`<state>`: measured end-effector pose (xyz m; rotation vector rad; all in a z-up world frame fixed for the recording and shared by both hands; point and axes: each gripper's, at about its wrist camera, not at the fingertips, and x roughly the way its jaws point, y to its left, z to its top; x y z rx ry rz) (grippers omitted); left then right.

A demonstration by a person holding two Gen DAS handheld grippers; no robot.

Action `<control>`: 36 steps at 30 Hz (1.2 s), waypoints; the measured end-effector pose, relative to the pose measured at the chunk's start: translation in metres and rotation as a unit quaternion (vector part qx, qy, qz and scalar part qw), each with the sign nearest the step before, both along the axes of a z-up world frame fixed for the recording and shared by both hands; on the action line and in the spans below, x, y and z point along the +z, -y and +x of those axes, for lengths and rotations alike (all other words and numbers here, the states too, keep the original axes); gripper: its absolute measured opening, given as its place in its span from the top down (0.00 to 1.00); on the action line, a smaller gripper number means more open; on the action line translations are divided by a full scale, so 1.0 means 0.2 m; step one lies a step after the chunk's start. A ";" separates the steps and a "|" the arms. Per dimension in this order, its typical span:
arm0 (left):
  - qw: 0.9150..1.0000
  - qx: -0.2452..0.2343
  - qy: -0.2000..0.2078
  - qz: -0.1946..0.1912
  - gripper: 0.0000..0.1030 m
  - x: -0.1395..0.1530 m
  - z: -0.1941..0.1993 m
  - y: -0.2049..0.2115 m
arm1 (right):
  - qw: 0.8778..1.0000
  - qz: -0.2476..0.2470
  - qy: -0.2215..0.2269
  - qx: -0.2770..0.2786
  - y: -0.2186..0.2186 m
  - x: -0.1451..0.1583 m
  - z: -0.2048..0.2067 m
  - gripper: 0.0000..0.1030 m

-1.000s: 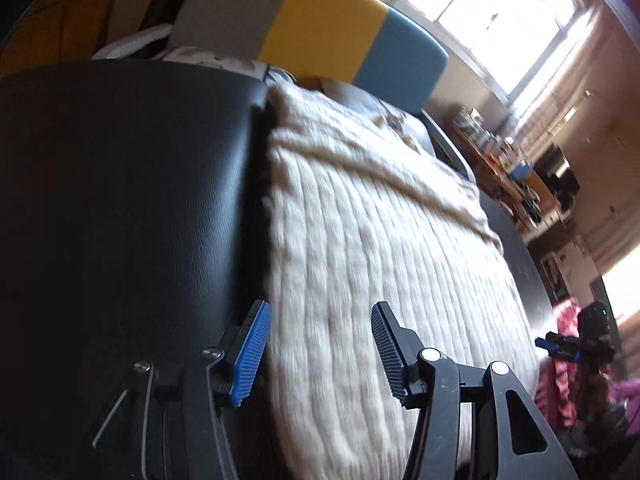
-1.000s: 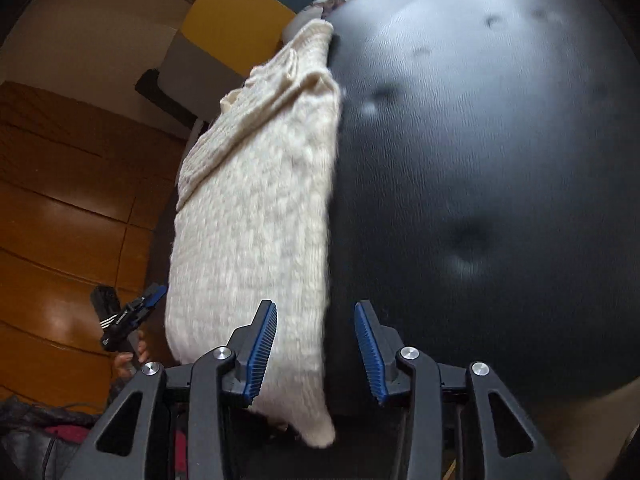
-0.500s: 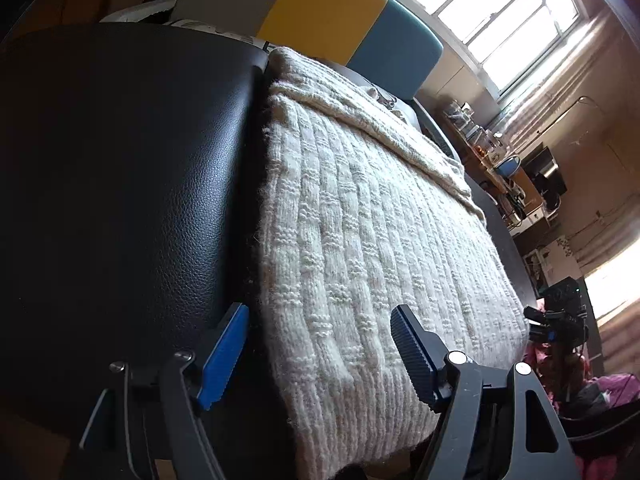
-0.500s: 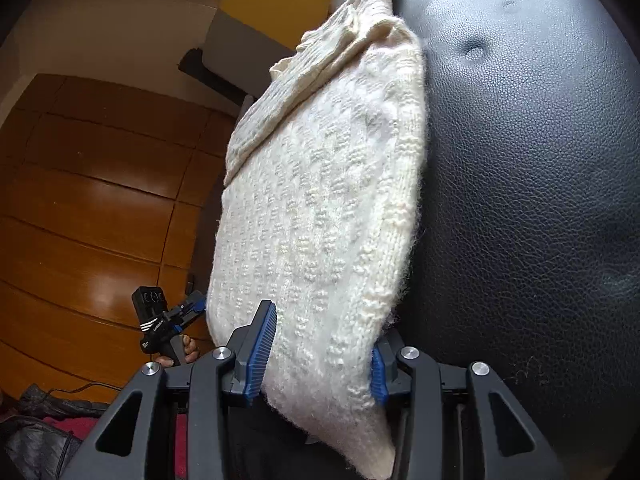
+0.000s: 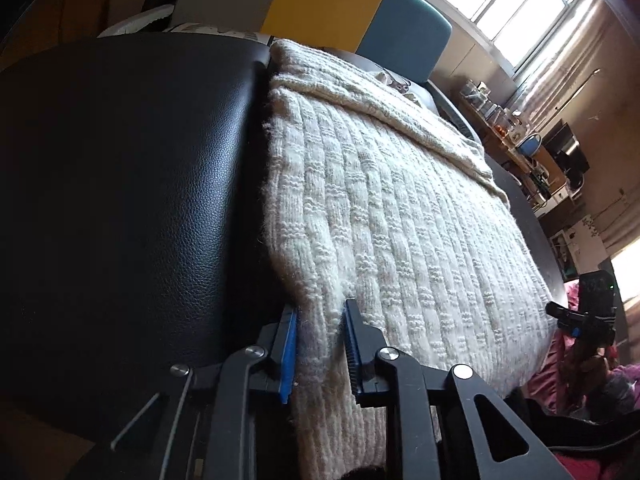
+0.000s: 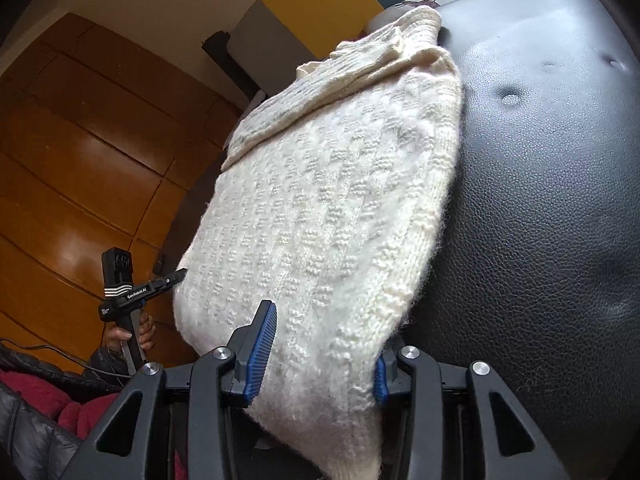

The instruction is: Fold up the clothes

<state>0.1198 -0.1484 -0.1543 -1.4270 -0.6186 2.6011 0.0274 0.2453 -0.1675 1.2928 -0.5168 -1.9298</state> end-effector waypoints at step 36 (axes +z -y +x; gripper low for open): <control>0.977 -0.057 -0.037 0.204 0.91 0.29 0.27 0.16 | 0.994 -0.105 0.021 0.011 -0.11 0.23 0.10 0.93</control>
